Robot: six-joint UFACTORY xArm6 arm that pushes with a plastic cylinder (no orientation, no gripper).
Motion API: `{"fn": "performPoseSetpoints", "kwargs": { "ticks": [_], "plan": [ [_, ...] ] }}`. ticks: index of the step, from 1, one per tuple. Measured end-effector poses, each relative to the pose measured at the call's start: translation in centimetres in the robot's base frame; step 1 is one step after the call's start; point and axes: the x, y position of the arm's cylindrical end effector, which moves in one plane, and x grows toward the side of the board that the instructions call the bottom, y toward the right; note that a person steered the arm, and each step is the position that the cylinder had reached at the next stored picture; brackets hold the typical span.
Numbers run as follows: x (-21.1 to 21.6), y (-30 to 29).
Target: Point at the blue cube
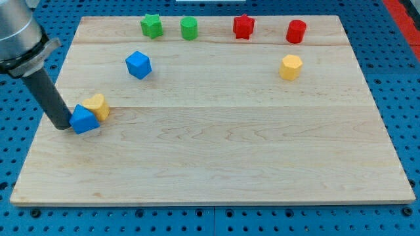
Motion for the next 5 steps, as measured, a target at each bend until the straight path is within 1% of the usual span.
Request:
{"fn": "performPoseSetpoints", "kwargs": {
  "ticks": [1,2,3,5],
  "plan": [
    [0.0,1.9],
    [-0.8,-1.5],
    [-3.0,-4.1],
    [-11.2,-1.3]
  ]
}}
